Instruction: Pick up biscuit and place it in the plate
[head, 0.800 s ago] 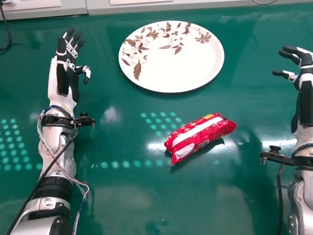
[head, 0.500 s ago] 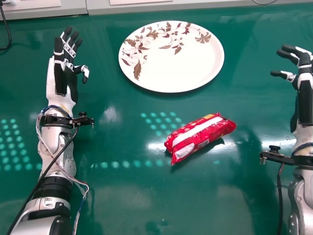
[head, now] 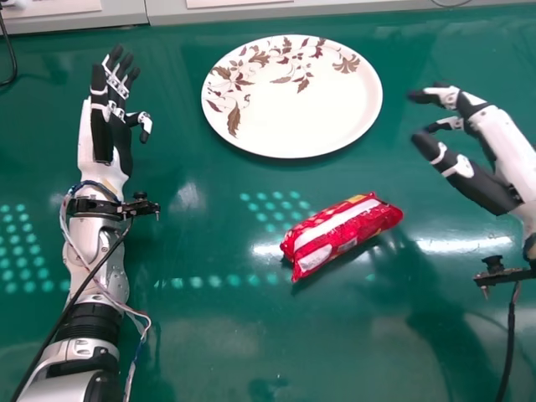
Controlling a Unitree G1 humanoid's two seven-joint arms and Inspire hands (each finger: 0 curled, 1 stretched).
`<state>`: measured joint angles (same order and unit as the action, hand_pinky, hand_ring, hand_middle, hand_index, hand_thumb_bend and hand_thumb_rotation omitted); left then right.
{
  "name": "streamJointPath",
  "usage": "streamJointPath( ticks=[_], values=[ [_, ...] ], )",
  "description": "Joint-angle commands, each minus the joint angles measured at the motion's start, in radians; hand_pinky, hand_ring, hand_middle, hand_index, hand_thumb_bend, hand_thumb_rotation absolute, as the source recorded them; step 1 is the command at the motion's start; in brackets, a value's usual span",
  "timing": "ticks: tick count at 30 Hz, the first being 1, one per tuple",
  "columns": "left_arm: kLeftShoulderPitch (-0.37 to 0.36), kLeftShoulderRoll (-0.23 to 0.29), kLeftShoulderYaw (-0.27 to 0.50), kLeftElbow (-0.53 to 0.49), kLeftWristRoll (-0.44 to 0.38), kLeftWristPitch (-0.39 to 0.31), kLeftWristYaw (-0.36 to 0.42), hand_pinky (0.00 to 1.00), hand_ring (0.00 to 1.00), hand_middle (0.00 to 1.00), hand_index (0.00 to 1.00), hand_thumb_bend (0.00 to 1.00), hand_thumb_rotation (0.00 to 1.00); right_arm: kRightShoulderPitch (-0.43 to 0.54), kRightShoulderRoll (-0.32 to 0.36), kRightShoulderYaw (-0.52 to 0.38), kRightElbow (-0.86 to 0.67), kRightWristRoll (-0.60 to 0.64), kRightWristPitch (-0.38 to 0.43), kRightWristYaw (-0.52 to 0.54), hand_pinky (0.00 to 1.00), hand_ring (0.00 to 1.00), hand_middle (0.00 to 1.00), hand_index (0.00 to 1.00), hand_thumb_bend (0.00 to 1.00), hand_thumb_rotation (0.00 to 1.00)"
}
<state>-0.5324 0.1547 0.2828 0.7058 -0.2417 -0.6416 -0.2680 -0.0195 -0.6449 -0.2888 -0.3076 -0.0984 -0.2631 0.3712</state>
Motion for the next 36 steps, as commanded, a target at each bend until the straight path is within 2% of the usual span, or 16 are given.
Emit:
streamJointPath(
  ticks=[1,4,11,20,24,36],
  values=[
    [0.068,-0.018,0.008,0.048,-0.015,-0.003,-0.007,0.0,1.0,1.0,1.0,1.0,0.93,-0.016,-0.052,0.016,0.001,-0.011,-0.001,0.046,0.7,0.82,0.88,0.87,1.0,0.28],
    [0.064,-0.012,0.011,0.053,-0.017,-0.004,-0.014,0.0,1.0,1.0,1.0,1.0,0.93,-0.041,-0.11,0.035,-0.018,-0.051,0.028,0.095,0.75,0.89,0.94,0.92,1.0,0.32],
    [0.066,-0.001,0.011,0.038,-0.02,-0.002,-0.026,0.0,1.0,1.0,1.0,1.0,0.96,-0.111,-0.203,0.099,-0.029,-0.154,0.036,0.168,0.8,0.97,0.97,0.98,1.0,0.36],
    [0.068,0.0,0.013,0.019,-0.025,0.014,-0.031,0.0,1.0,1.0,1.0,1.0,0.94,-0.225,-0.258,0.231,0.062,-0.258,-0.093,0.214,0.89,1.0,1.0,1.0,1.0,0.46],
    [0.073,-0.001,0.013,0.007,-0.026,0.02,-0.028,0.0,1.0,1.0,1.0,1.0,0.97,-0.286,-0.293,0.29,0.078,-0.263,-0.105,0.296,0.94,1.0,1.0,1.0,1.0,0.48],
    [0.078,0.004,0.012,0.008,-0.016,0.03,-0.02,0.0,1.0,1.0,1.0,1.0,0.96,-0.353,-0.337,0.339,0.074,-0.218,-0.126,0.441,0.93,1.0,1.0,1.0,1.0,0.46]
  ],
)
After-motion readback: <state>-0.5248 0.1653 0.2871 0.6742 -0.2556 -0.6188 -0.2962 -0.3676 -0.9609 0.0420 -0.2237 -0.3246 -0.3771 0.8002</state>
